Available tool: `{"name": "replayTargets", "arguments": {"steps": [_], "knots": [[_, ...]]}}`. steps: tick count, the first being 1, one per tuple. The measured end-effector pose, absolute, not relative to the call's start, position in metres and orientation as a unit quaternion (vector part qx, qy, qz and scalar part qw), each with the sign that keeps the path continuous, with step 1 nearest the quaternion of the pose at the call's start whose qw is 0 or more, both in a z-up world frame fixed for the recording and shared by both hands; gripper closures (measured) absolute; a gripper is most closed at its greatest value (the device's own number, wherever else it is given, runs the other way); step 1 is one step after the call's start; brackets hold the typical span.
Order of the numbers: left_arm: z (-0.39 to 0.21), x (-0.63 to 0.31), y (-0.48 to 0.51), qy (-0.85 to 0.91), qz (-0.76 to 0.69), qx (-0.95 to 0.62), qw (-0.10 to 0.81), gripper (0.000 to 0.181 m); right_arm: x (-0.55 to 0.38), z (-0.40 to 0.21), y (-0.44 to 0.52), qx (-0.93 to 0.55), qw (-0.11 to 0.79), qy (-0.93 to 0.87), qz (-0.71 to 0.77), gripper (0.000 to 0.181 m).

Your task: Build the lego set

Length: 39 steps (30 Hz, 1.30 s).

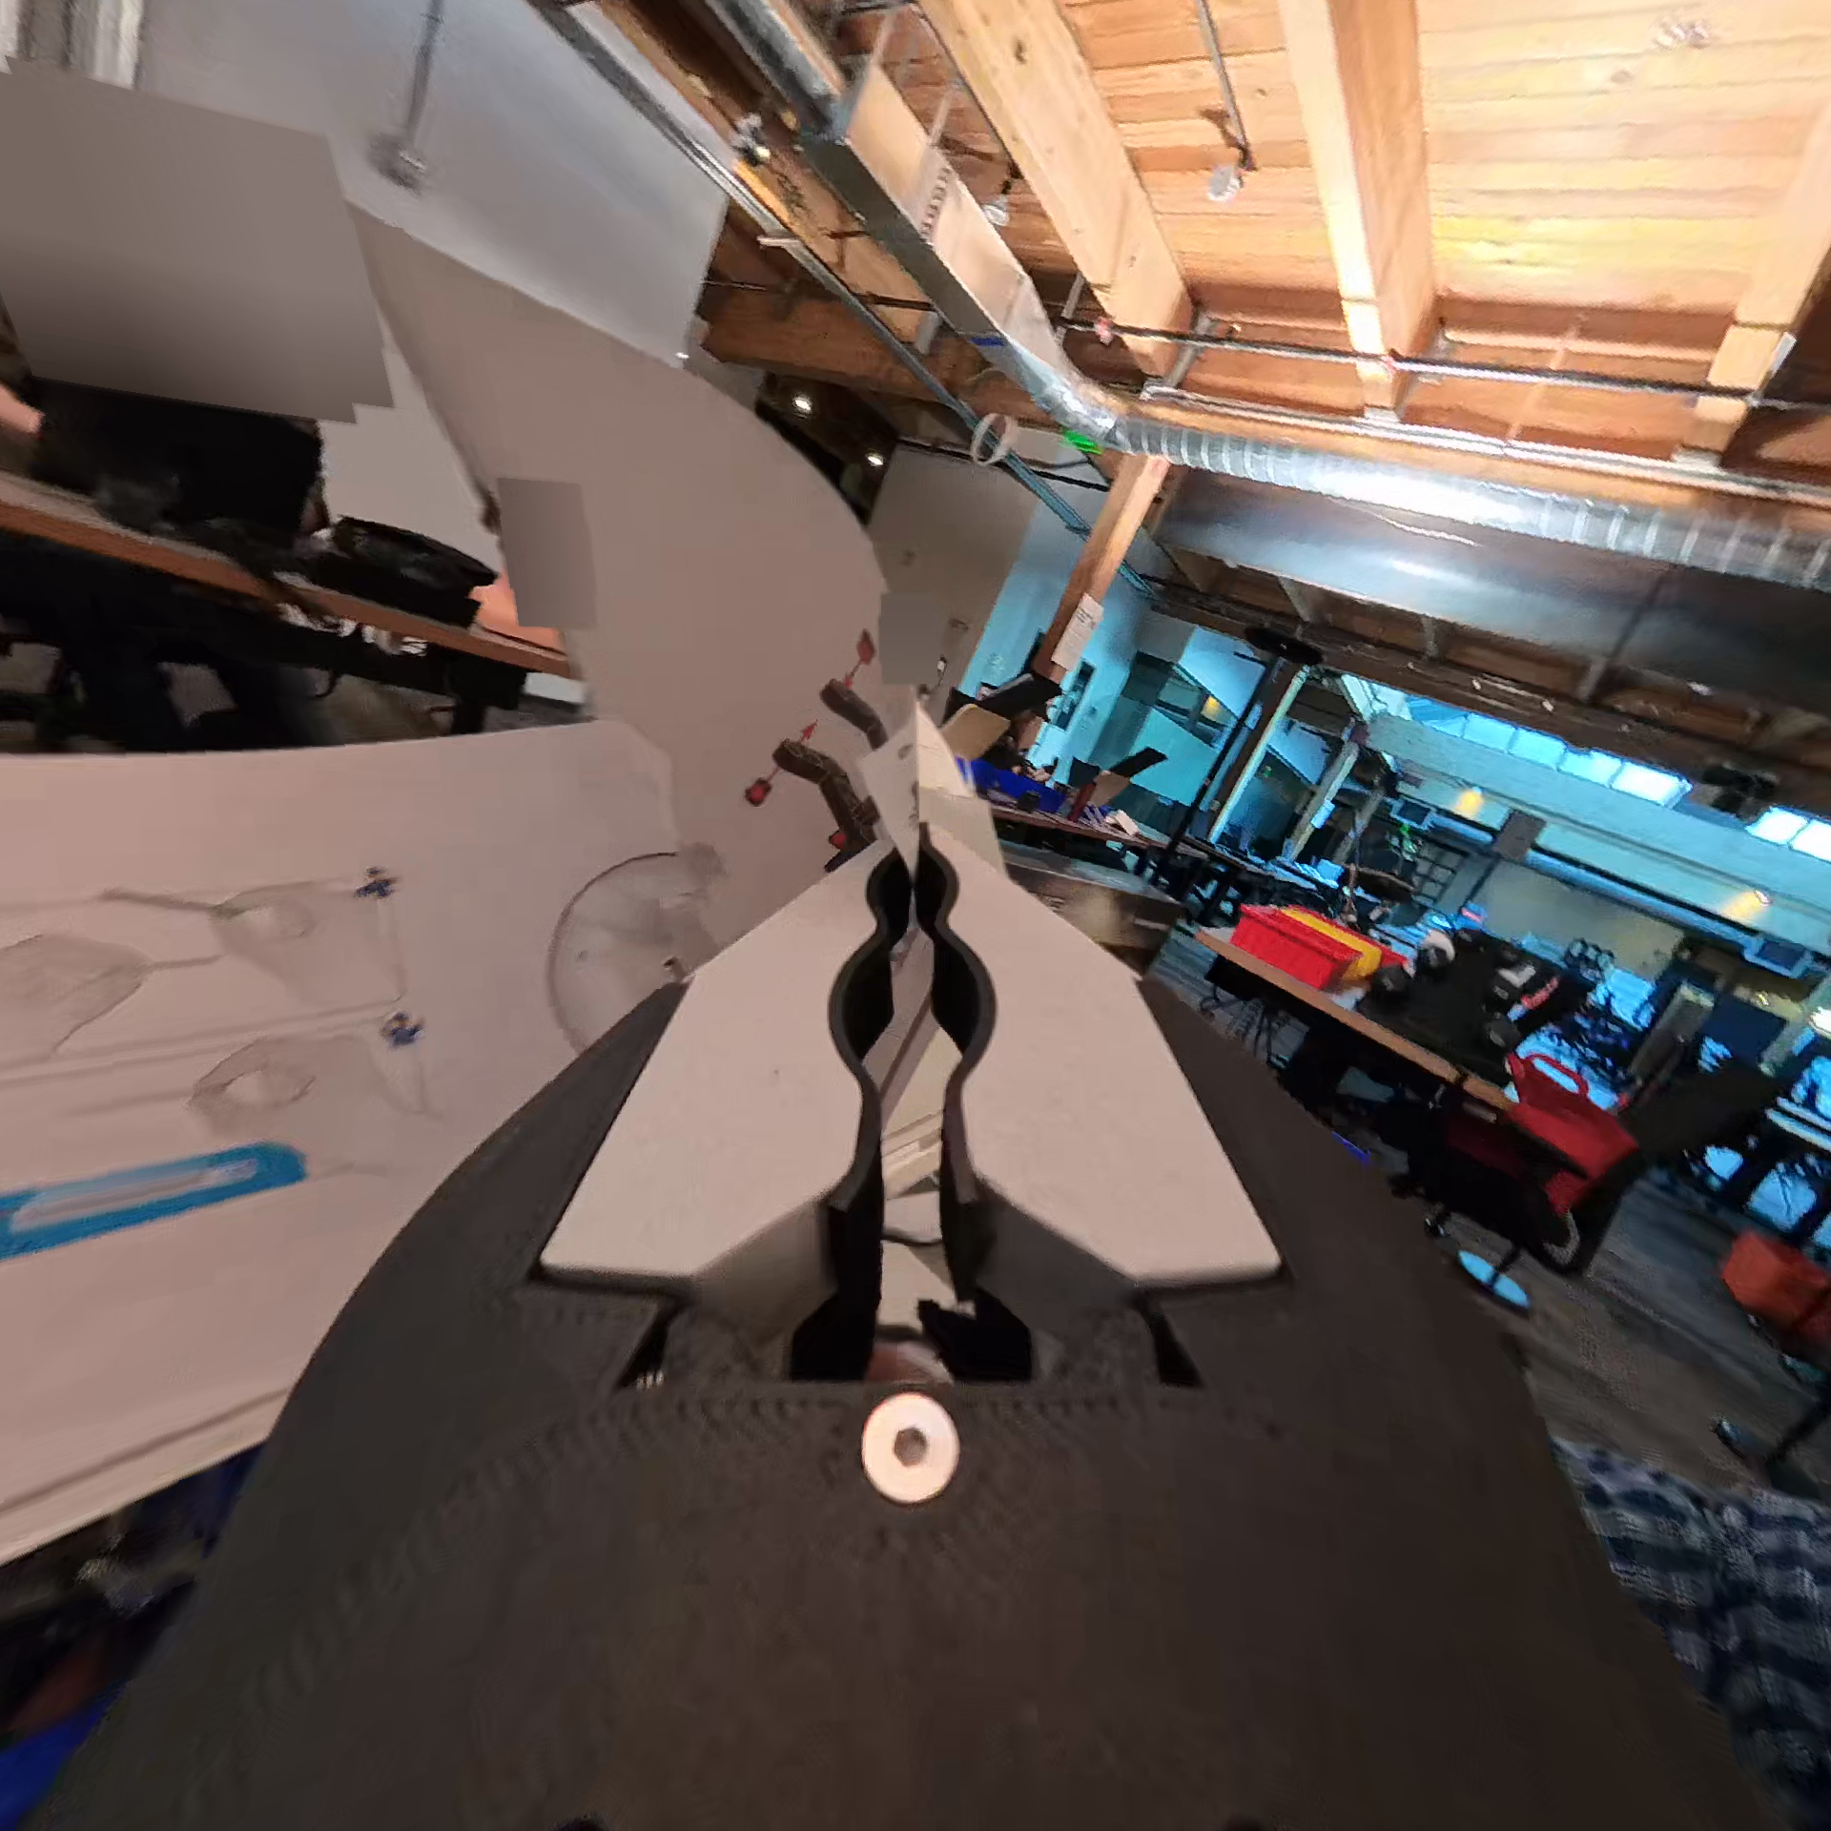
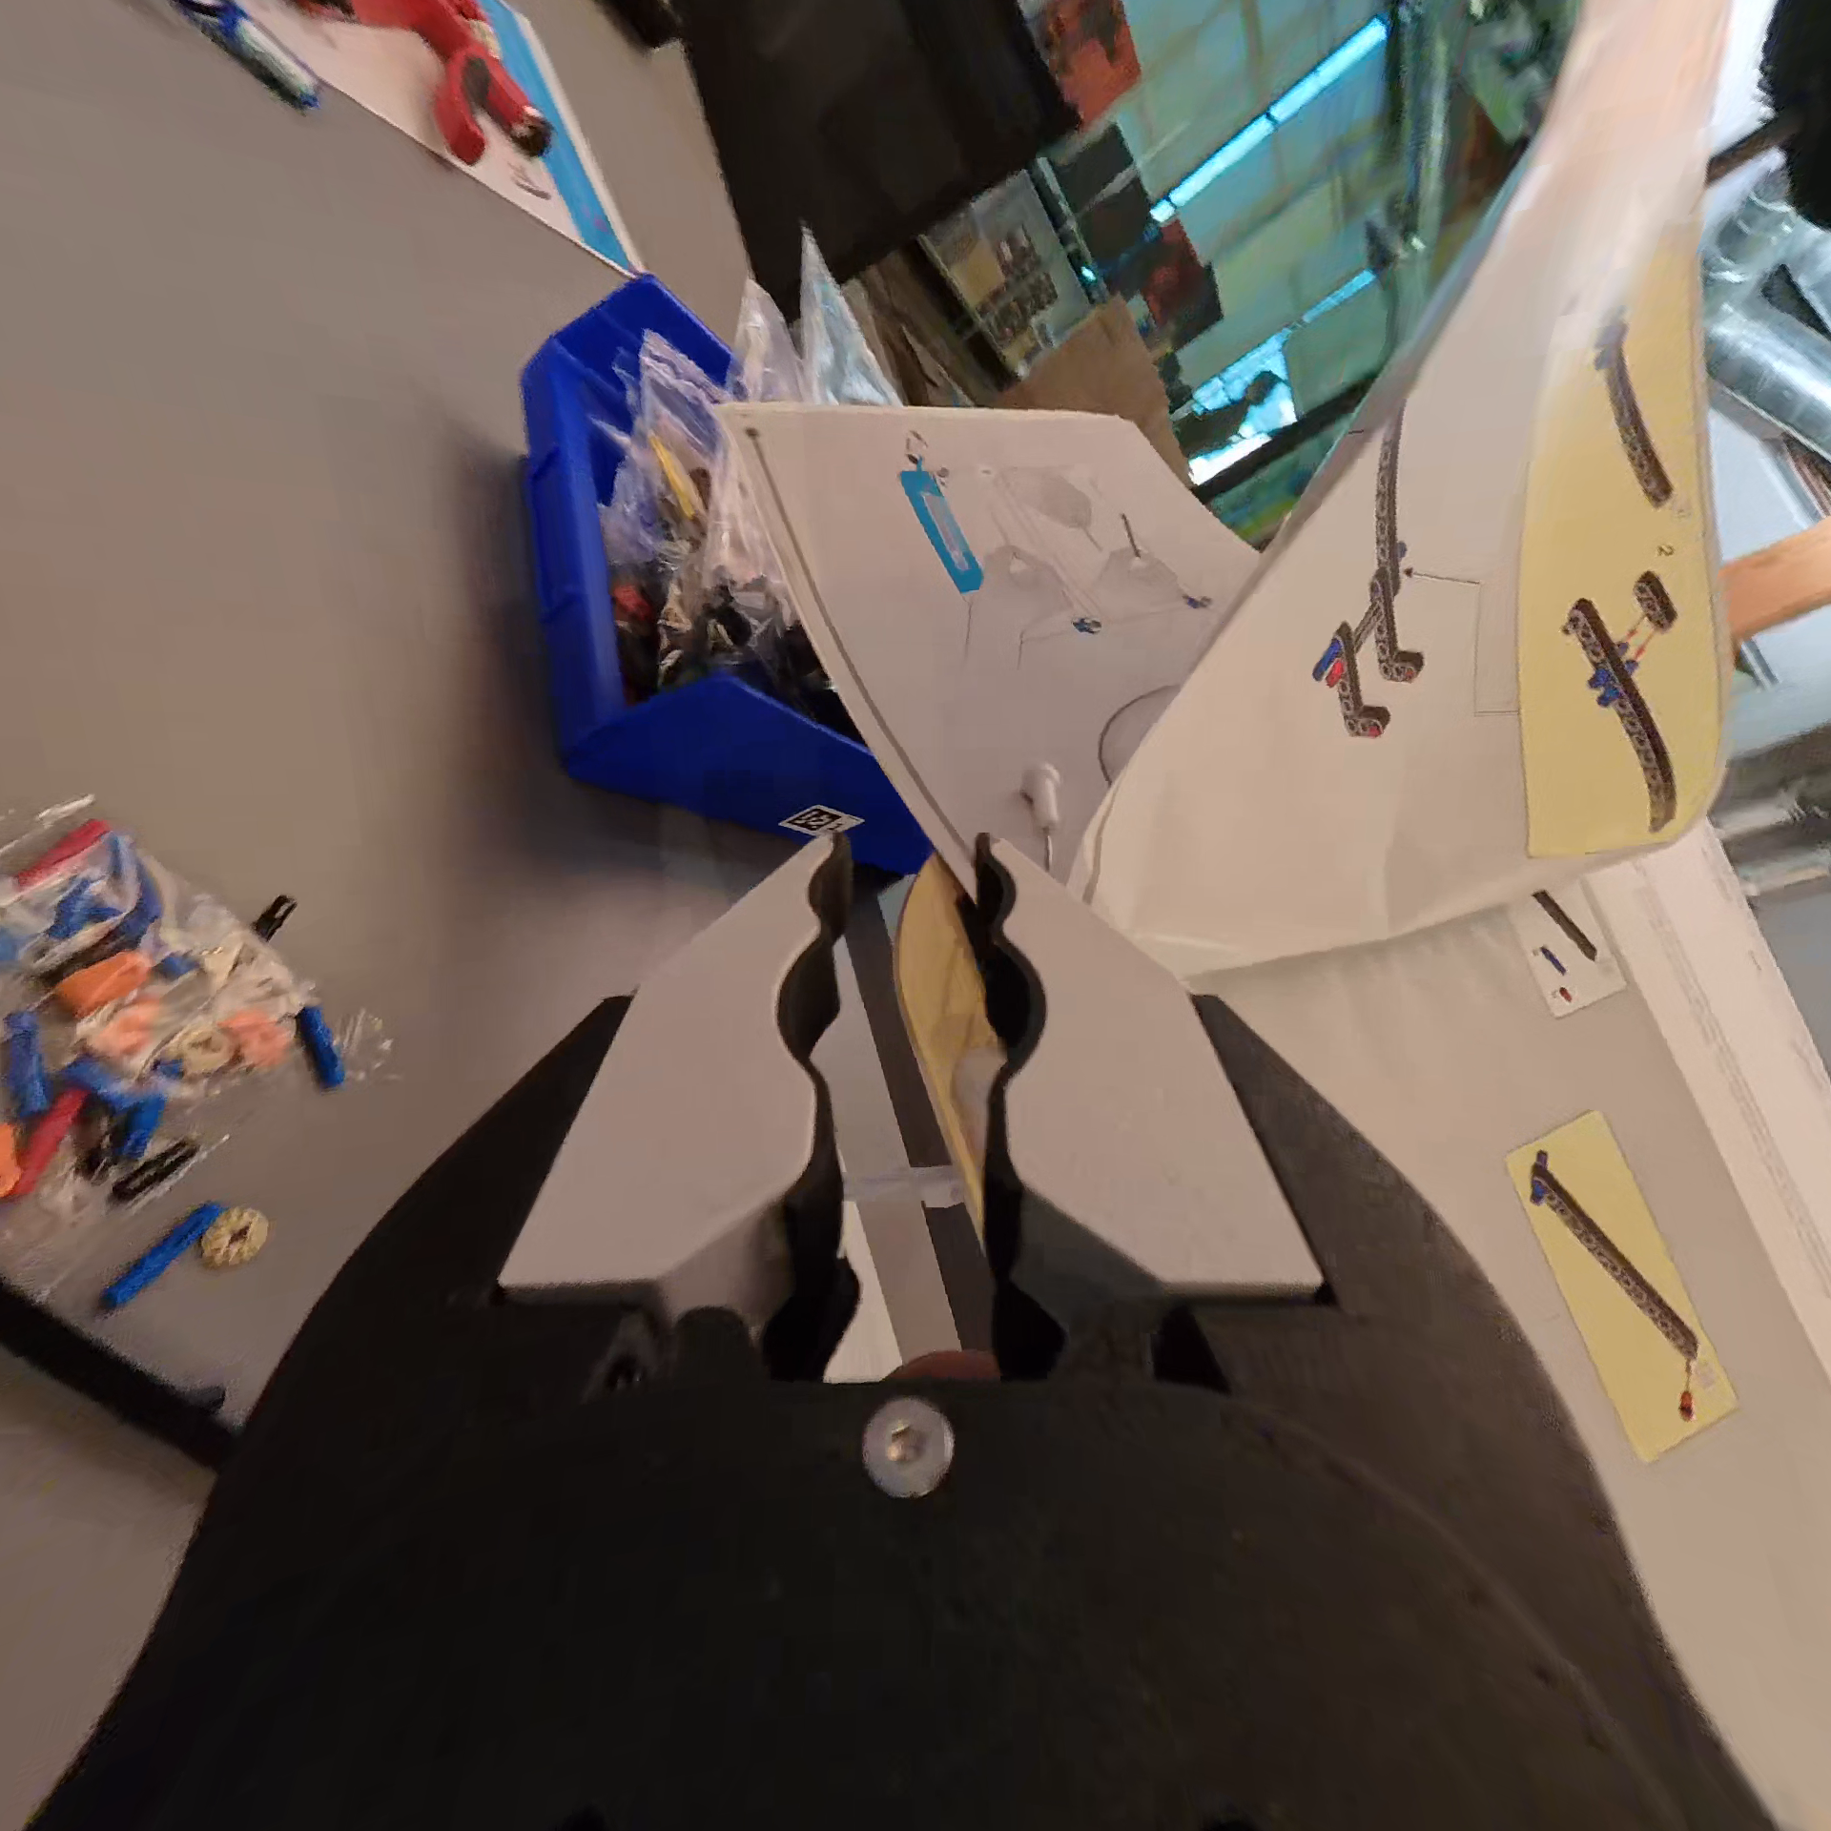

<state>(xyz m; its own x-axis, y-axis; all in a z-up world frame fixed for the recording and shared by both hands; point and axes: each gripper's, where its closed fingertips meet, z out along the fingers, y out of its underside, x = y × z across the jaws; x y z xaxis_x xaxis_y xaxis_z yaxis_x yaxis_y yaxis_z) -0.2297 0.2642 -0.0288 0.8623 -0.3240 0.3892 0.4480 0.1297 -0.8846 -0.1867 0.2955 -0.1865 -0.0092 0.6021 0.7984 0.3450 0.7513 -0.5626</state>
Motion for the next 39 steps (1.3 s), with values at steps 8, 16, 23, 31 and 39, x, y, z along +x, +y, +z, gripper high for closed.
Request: {"name": "replayTargets", "arguments": {"steps": [8, 16, 23, 31, 39], "knots": [[-0.007, -0.169, 0.281, 0.063, -0.264, -0.630, 0.727, 0.181, -0.207, -0.184, 0.309, -0.385, 0.654, -0.648, 0.057, 0.132], [-0.009, -0.177, 0.283, 0.054, -0.267, -0.628, 0.729, 0.181, -0.213, -0.178, 0.337, -0.430, 0.660, -0.616, 0.003, 0.165], [-0.017, -0.191, 0.283, 0.034, -0.258, -0.626, 0.736, 0.181, -0.212, -0.179, 0.347, -0.447, 0.645, -0.619, -0.023, 0.181], [-0.079, -0.267, 0.289, -0.071, -0.199, -0.641, 0.738, 0.181, -0.211, -0.186, 0.337, -0.392, 0.647, -0.654, -0.007, 0.181], [-0.138, -0.312, 0.304, -0.142, -0.233, -0.622, 0.734, 0.181, -0.208, -0.189, 0.328, -0.338, 0.643, -0.686, 0.026, 0.181]]}}
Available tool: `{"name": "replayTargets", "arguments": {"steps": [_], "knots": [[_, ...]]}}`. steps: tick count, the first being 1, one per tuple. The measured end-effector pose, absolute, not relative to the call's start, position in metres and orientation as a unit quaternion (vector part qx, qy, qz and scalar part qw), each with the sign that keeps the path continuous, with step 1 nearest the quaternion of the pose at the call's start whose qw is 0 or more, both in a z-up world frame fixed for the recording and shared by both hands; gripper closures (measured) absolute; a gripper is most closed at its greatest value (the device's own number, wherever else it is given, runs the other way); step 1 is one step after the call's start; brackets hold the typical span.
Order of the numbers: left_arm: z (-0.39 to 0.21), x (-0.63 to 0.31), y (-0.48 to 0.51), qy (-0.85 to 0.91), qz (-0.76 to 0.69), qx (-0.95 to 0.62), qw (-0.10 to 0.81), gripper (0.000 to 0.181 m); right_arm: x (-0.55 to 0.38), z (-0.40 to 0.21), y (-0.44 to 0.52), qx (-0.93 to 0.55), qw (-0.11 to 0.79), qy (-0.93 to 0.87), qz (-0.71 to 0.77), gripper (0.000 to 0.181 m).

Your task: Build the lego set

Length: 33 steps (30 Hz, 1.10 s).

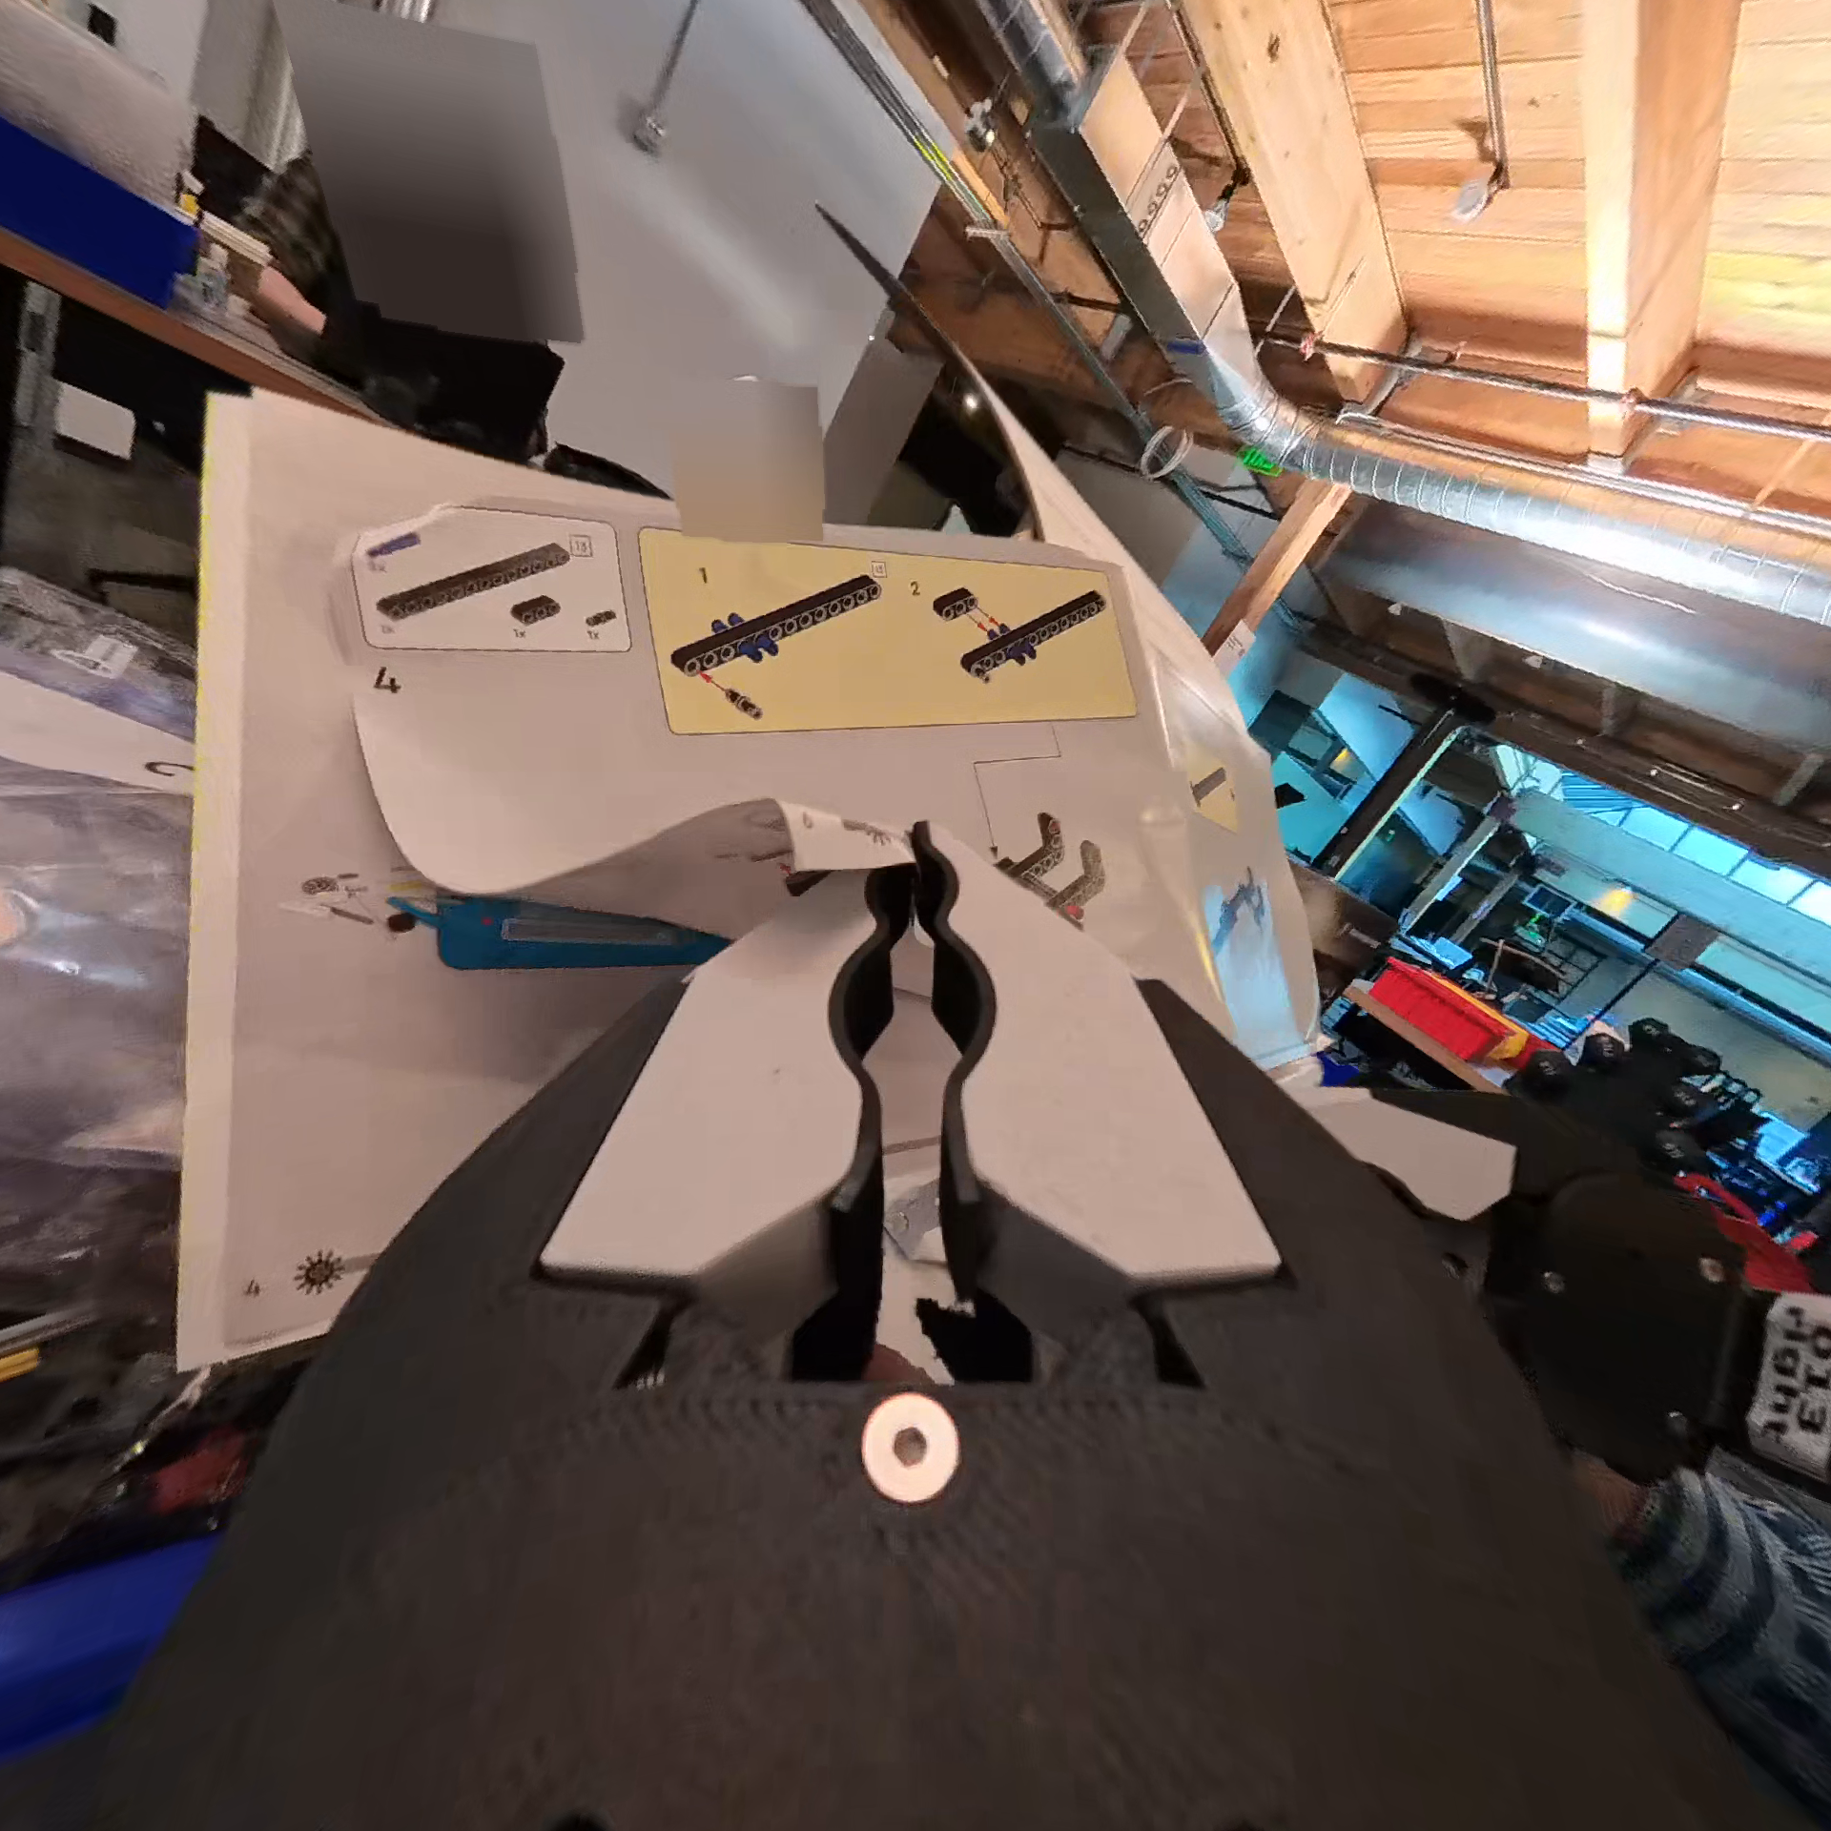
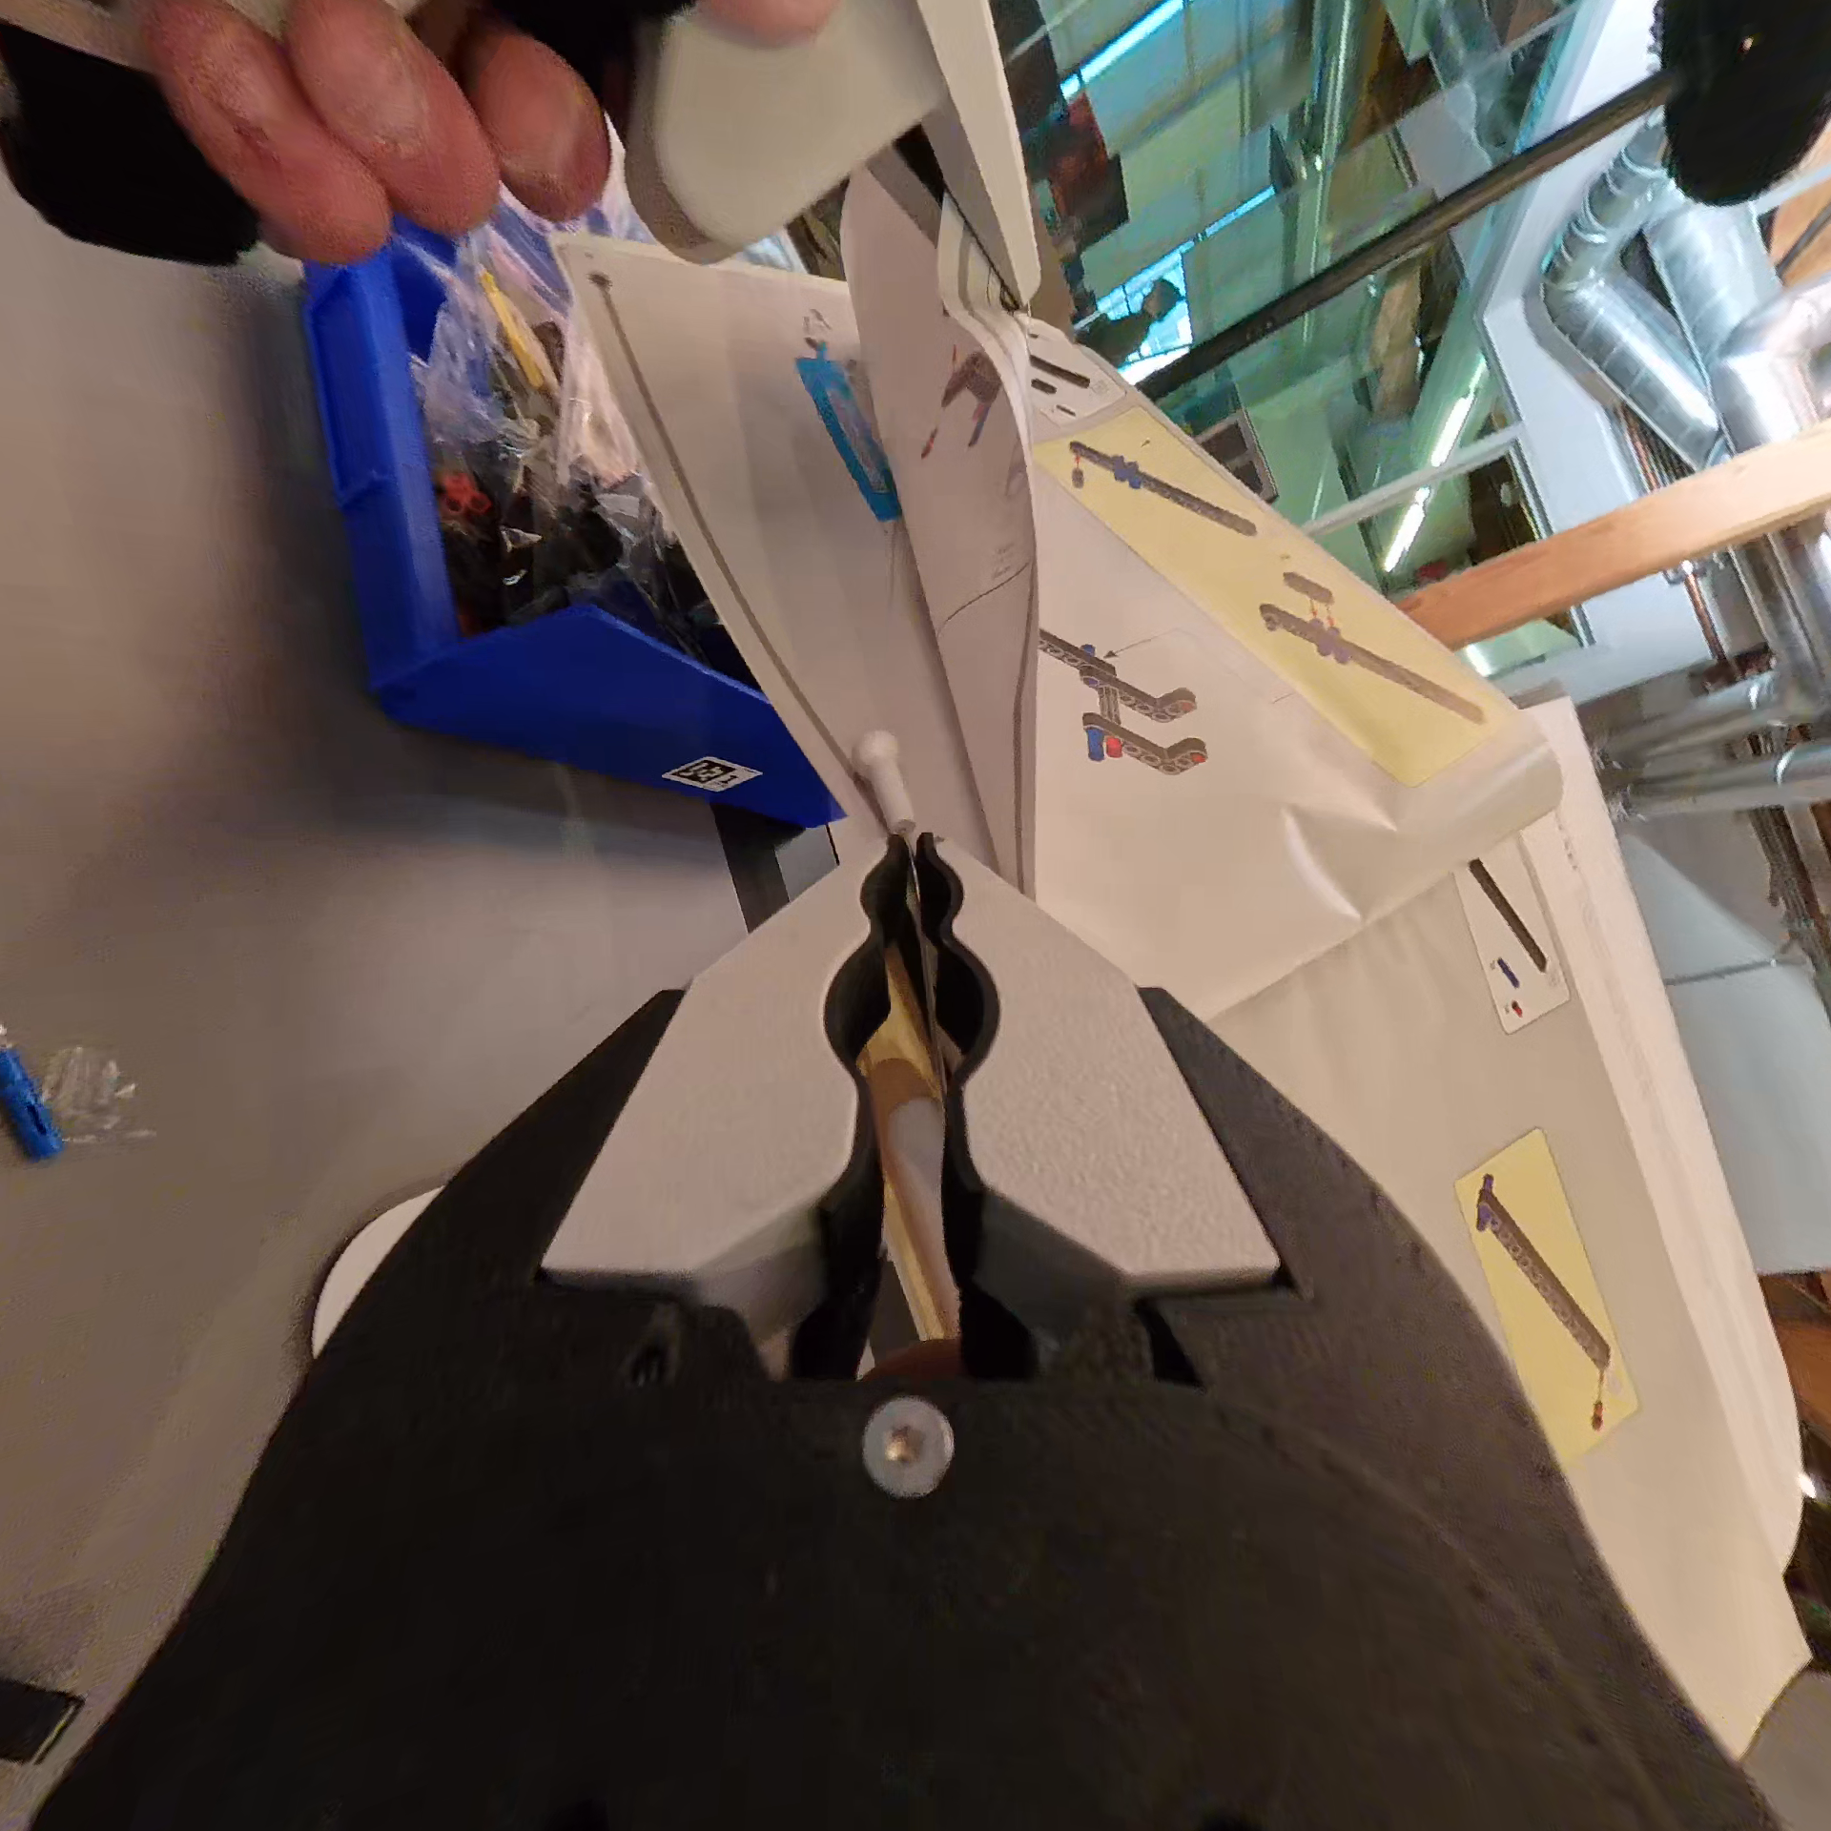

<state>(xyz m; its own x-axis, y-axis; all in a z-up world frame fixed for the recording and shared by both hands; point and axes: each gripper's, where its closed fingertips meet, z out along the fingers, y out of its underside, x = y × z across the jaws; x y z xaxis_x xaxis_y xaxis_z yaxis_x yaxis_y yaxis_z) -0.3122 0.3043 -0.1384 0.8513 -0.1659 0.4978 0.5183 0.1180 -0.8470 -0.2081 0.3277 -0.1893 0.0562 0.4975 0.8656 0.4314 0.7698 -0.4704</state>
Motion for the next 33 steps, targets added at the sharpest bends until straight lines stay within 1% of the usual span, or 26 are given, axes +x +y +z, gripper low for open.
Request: {"name": "replayTargets", "arguments": {"steps": [16, 25, 33], "knots": [[-0.168, -0.322, 0.315, -0.169, -0.278, -0.579, 0.747, 0.181, -0.199, -0.182, 0.314, -0.304, 0.630, -0.700, 0.143, 0.181], [-0.184, -0.325, 0.309, -0.193, -0.303, -0.558, 0.748, 0.181, -0.197, -0.176, 0.316, -0.349, 0.627, -0.662, 0.217, 0.181], [-0.190, -0.328, 0.294, -0.217, -0.323, -0.524, 0.758, 0.181, -0.196, -0.169, 0.323, -0.398, 0.649, -0.612, 0.215, 0.181]]}}
